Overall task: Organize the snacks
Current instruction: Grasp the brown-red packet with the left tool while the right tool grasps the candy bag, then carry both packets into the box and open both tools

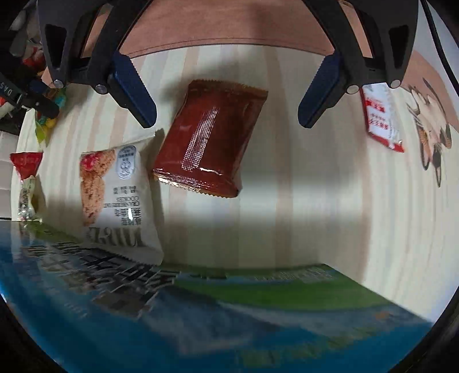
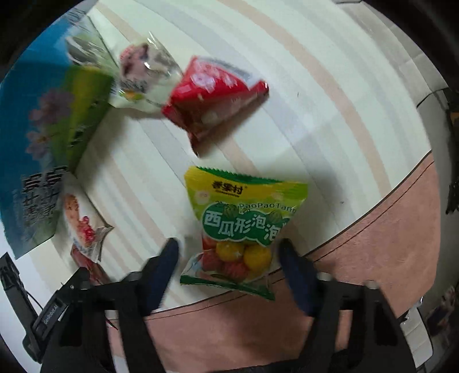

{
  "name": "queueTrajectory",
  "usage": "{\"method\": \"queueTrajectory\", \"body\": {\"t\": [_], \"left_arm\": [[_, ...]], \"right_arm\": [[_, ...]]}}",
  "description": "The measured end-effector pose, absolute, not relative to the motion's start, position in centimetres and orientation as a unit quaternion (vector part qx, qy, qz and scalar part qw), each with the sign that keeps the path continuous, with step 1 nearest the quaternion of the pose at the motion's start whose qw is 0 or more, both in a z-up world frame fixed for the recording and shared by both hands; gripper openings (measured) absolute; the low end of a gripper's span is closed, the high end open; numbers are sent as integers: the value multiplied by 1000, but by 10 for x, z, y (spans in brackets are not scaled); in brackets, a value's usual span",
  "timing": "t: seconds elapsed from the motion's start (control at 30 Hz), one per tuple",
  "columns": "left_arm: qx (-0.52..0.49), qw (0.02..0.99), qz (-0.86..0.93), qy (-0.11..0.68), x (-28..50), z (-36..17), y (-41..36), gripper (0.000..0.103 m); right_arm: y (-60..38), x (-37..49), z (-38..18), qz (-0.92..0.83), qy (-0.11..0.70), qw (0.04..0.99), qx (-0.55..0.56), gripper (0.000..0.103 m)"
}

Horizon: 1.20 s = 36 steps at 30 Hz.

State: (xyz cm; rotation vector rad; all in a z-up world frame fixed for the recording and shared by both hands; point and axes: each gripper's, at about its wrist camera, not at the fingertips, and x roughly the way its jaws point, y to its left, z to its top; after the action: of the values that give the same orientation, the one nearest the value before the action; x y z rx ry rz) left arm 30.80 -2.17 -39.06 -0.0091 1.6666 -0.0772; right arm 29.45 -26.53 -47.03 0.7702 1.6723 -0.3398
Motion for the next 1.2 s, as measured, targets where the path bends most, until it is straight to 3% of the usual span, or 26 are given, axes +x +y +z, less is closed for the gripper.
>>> {"method": "queueTrajectory", "body": {"t": [0.07,0.13,0.17,0.3,0.77,1.2], "left_arm": [[2,670,-43,741,309,-395,-27,101],[15,670,-54,740,307,-396,-36,94],[20,669,-57,741,308,-397,-39,81],[31,672,-44,739,302,-395,-41,57],[-19,681,-31,732,249,-366,-30,55],[-48,754,-82,650,253,-228,-30,55]], "right_arm": [[-262,296,-469,-149,717,600,321,62],[-258,298,-469,-151,721,604,306,55],[-257,299,-468,-151,721,606,301,55],[-243,300,-466,-145,725,623,256,49],[-166,286,-446,-57,735,637,225,45],[-141,307,-334,45,680,695,229,44]]}}
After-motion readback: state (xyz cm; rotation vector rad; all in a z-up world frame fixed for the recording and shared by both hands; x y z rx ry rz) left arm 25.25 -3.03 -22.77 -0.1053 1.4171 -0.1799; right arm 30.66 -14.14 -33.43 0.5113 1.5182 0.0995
